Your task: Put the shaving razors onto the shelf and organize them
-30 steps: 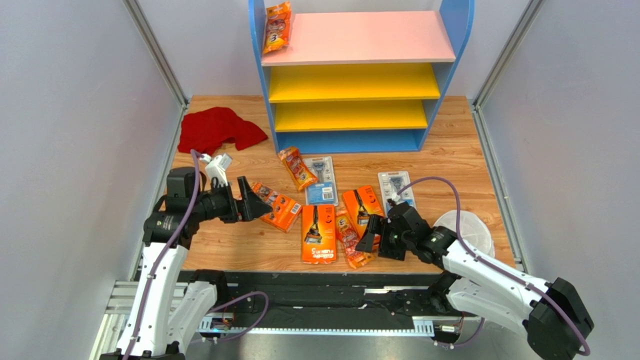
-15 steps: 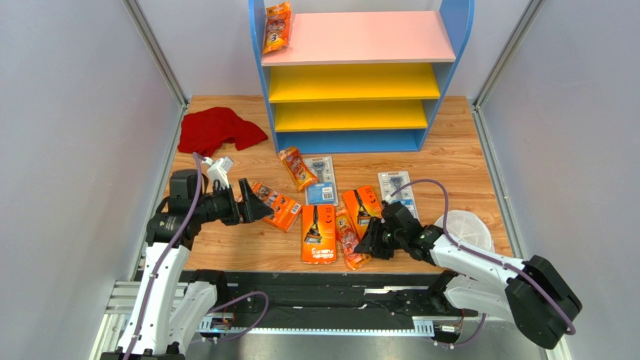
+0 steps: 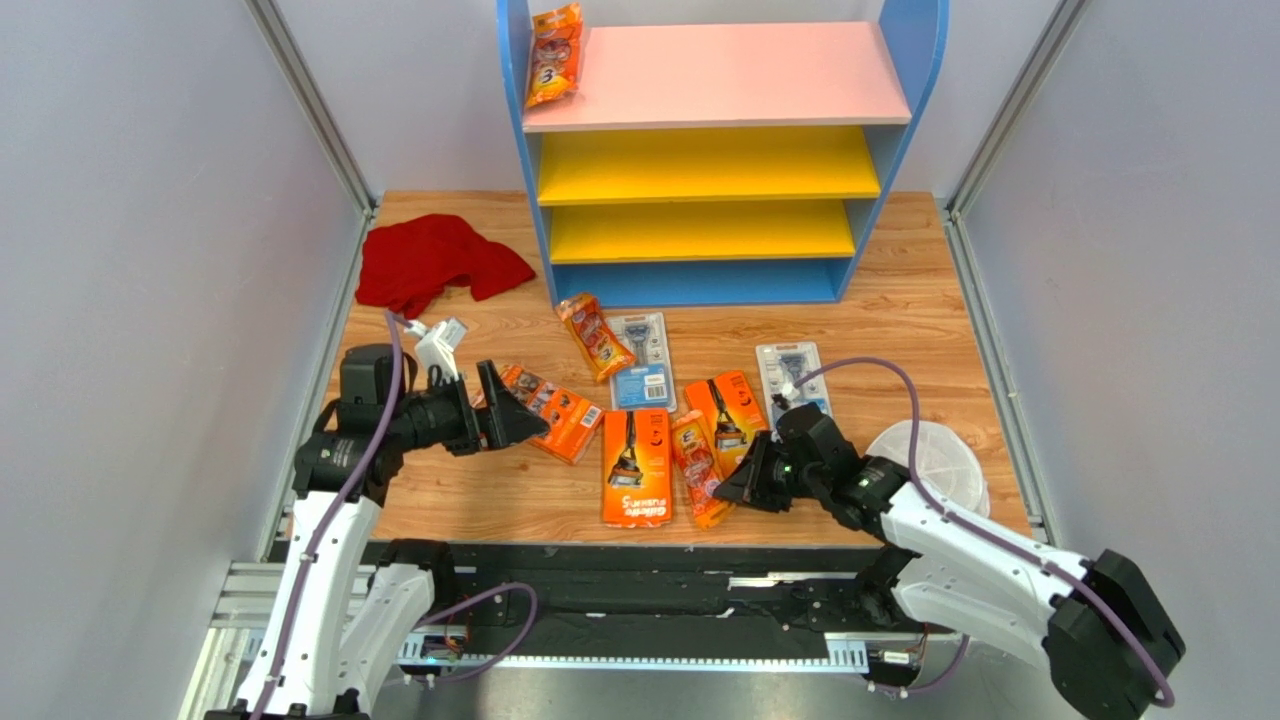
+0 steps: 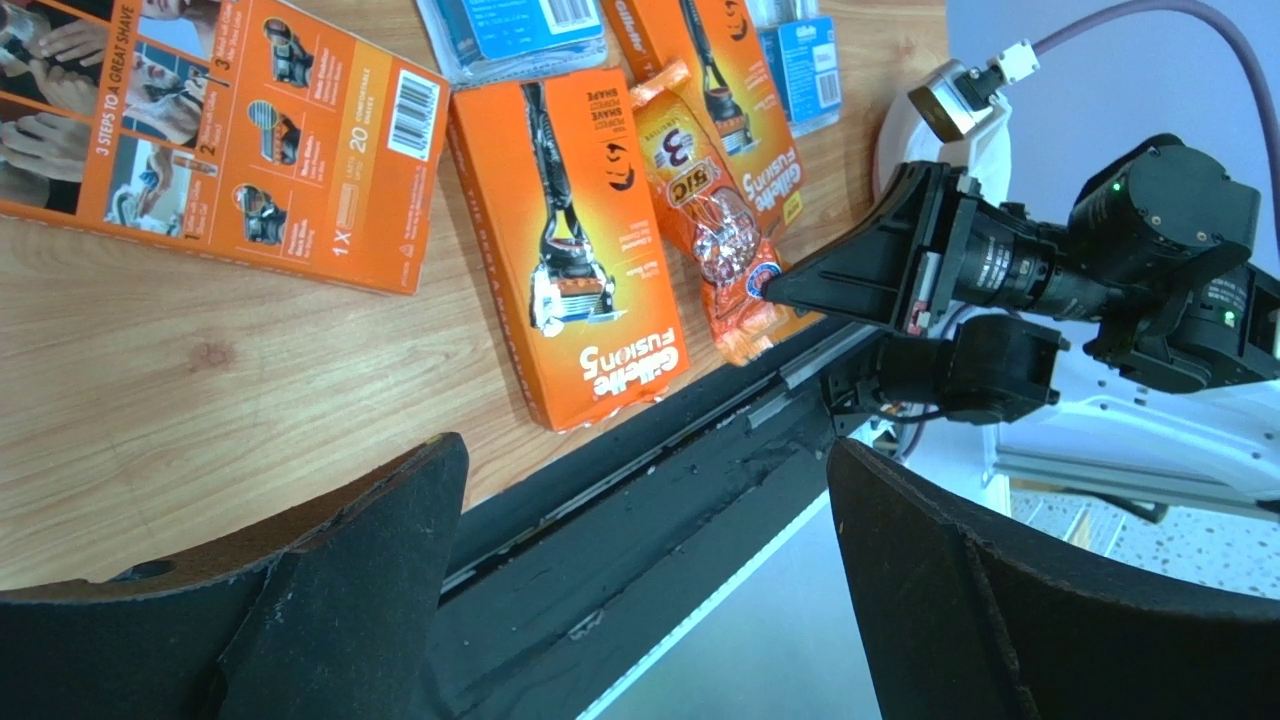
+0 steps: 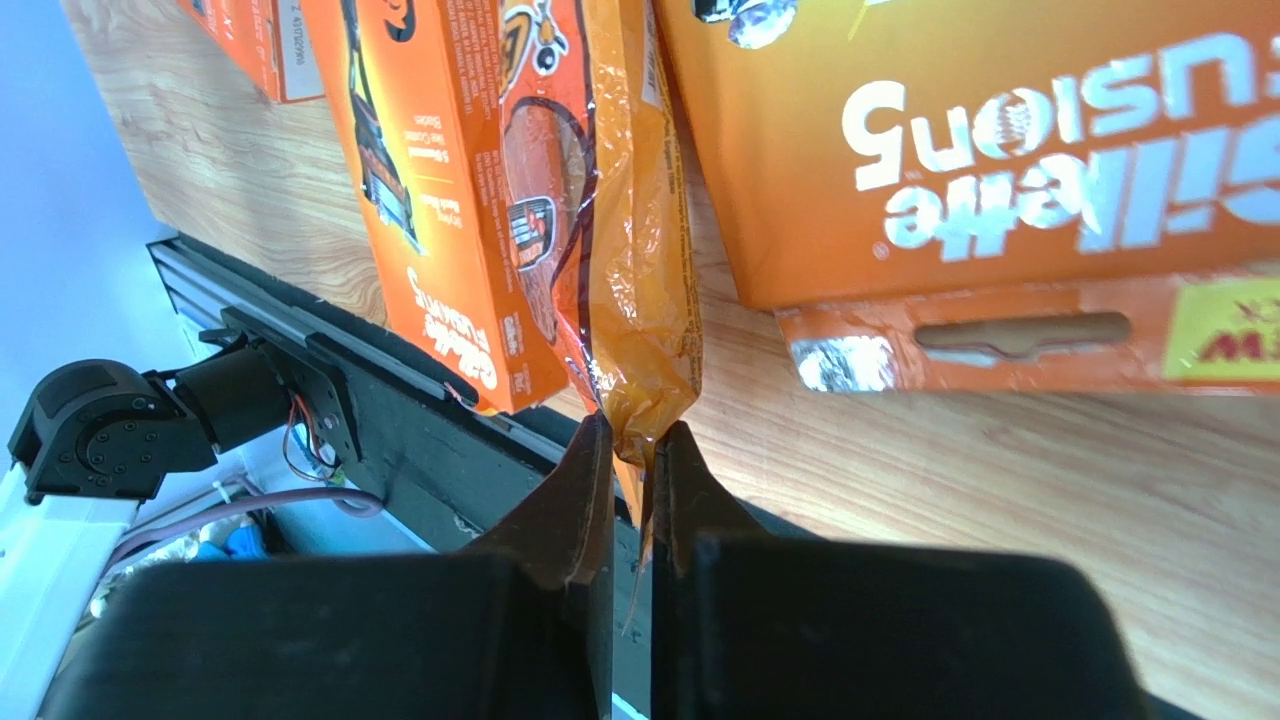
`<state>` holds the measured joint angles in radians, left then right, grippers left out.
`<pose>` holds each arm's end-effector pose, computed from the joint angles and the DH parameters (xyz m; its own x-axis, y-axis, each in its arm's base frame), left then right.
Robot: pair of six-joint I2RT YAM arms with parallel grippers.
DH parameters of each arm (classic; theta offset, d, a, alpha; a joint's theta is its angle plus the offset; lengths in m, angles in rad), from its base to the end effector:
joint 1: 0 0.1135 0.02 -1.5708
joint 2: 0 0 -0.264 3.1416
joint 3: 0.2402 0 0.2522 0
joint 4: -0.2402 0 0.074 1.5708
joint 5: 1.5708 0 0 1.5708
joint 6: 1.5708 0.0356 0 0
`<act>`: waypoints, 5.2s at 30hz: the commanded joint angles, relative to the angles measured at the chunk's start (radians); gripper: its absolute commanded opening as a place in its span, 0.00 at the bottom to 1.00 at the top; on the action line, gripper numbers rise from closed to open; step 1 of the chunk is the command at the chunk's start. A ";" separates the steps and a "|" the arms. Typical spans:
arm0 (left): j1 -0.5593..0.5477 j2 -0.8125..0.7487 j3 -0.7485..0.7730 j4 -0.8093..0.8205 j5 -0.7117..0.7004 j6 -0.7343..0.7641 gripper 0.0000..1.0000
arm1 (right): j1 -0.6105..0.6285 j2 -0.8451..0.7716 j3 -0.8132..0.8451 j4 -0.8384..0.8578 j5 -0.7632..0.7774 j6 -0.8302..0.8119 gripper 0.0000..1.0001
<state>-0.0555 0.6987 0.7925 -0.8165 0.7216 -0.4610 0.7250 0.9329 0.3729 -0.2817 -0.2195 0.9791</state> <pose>0.1302 -0.0308 0.2994 -0.8300 -0.2884 -0.4774 0.1866 0.6630 -0.7249 0.1256 0.1216 0.1652 -0.9387 0.2507 -0.2368 0.0418 0.7643 0.6435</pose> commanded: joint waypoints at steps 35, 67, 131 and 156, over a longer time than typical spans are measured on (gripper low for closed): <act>-0.483 0.088 -0.268 0.810 0.035 -0.645 0.99 | 0.313 -0.216 0.248 0.117 0.111 -0.079 0.00; -0.676 0.007 -0.440 1.232 -0.235 -0.854 0.73 | 0.458 -0.324 0.281 0.156 0.012 -0.128 0.00; -0.756 0.059 -0.589 1.736 -0.390 -1.265 0.62 | 0.567 -0.258 0.225 0.302 0.026 -0.135 0.00; -0.756 -0.028 -0.463 1.364 -0.445 -1.082 0.00 | 0.626 -0.300 0.110 0.463 0.216 -0.031 1.00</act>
<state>-0.8093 0.6605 0.2840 0.5709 0.2996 -1.5951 1.3117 0.5720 0.4782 0.0212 -0.0395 0.9249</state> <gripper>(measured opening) 0.211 0.997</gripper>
